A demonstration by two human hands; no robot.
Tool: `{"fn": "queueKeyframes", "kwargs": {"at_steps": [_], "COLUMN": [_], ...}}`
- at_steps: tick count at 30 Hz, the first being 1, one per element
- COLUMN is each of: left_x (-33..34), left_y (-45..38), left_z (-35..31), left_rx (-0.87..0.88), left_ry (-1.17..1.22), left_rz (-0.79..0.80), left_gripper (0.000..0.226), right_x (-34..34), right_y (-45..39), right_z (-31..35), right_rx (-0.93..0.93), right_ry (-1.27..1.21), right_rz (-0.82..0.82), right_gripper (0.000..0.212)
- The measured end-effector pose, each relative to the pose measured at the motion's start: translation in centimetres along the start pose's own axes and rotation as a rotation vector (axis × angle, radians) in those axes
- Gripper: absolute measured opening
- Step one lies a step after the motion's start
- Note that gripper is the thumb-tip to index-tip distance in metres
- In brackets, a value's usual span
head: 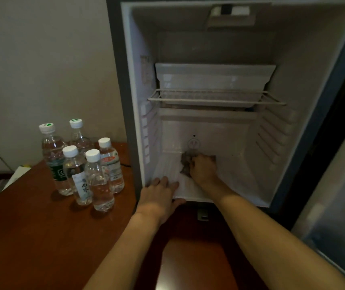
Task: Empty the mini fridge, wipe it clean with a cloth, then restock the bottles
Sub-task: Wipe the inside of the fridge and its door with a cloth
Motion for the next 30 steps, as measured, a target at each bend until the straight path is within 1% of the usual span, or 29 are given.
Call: {"fn": "queueKeyframes", "kwargs": {"at_steps": [3,6,8,11,16,18,20,21,24,27,30], "left_x": [0.1,0.2,0.2,0.3,-0.5,-0.8,-1.0,-1.0,-0.8,-0.3,0.4], "left_y": [0.1,0.2,0.2,0.3,0.0,-0.1,-0.2,-0.3,-0.6,-0.8,-0.9], "left_z": [-0.1,-0.2,-0.2,-0.3,-0.6,-0.5,-0.3,-0.2,-0.4,-0.7,-0.4], "left_rx": [0.006,0.018,0.021,0.007,0.002,0.02,0.047,0.056,0.075,0.091,0.103], "left_ry": [0.002,0.004,0.019,0.016,-0.012,-0.015,0.007,0.024,0.064,0.07,0.063], "left_rz": [-0.002,-0.019,-0.025,-0.029,0.039,0.033,0.017,0.01,0.005,-0.015,-0.075], "left_gripper": [0.065,0.062,0.058,0.054,0.056,0.059,0.062,0.063,0.06,0.054,0.056], "right_x": [0.0,0.0,-0.4,-0.6,-1.4,-2.0,-2.2,-2.0,-2.0,-1.9,-1.6], "right_y": [3.0,5.8,7.6,9.6,10.0,9.9,10.1,9.9,8.6,6.6,6.1], "right_z": [0.0,0.0,0.3,0.5,0.1,-0.1,-0.1,-0.2,0.1,-0.1,-0.2], "right_rx": [-0.051,-0.031,-0.021,-0.06,-0.133,-0.153,-0.169,-0.166,-0.061,0.016,0.022], "right_ry": [-0.011,0.047,0.103,0.126,0.16,0.263,0.403,0.426,0.334,0.231,0.154], "right_rz": [0.009,0.034,0.072,0.126,0.162,0.151,0.102,0.101,0.191,0.186,0.151], "right_gripper": [0.029,0.032,0.035,0.041,0.035,0.042,0.047,0.048,0.043,0.034,0.003]}}
Point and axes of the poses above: each hand's wrist, its own y-axis away from the middle knuckle, its own x-axis out of the palm, z = x × y, the point moved 2 cm from there along -y, towards the middle knuckle, and after that the axes turned 2 degrees about -y, right-handed, at the moved point
